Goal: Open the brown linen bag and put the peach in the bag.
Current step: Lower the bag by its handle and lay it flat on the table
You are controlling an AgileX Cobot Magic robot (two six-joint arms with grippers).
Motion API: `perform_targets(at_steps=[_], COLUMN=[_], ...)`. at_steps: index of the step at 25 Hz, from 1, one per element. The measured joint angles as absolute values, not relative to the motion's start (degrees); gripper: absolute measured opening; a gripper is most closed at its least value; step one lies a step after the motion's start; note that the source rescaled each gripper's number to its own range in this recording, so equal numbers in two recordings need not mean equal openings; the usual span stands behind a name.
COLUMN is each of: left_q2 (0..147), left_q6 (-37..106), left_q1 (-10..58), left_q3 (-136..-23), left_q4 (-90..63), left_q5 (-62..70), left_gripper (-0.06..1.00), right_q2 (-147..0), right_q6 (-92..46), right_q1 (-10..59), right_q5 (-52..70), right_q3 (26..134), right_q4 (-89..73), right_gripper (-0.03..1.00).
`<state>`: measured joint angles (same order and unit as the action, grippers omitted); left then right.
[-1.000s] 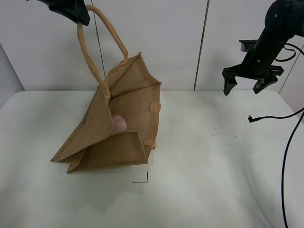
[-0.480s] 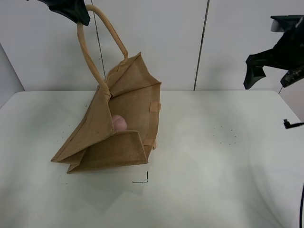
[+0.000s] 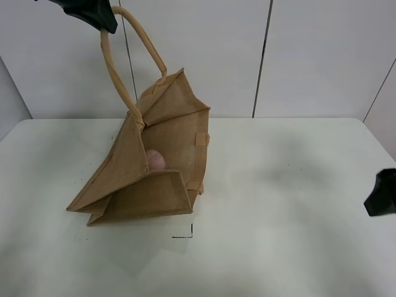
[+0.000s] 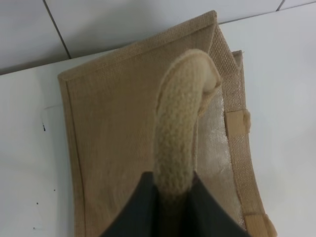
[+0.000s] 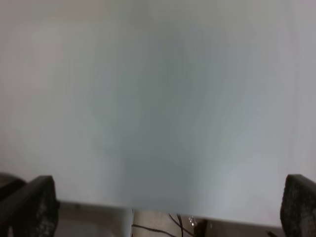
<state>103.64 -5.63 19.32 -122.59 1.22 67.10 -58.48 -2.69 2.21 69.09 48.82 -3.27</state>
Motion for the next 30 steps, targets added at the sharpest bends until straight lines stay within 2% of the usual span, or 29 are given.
perform_targets(at_steps=[5, 11, 22, 30], left_q2=[103.64, 103.69, 110.61, 121.7], left_q6=[-5.63, -5.63, -5.37, -3.22], left_q1=[19.32, 19.32, 19.32, 19.32], left_q3=[-122.59, -122.59, -114.66, -112.32], left_q4=[1.22, 1.22, 0.0, -3.43], left_q5=[67.1, 67.1, 66.73, 62.74], left_gripper=[0.0, 0.0, 0.0, 0.01], right_q2=[-41.9, -22.06, -0.79, 0.15], right_q6=[-2.81, -3.6, -3.79, -3.79], right_q1=[2.21, 2.21, 2.21, 2.21], right_q5=[62.76, 60.22, 59.15, 59.15], right_q3=[36.54, 28.95, 28.62, 28.62], right_q4=[-3.55, -4.52, -4.64, -4.64], right_gripper=[1.0, 1.0, 1.0, 1.0])
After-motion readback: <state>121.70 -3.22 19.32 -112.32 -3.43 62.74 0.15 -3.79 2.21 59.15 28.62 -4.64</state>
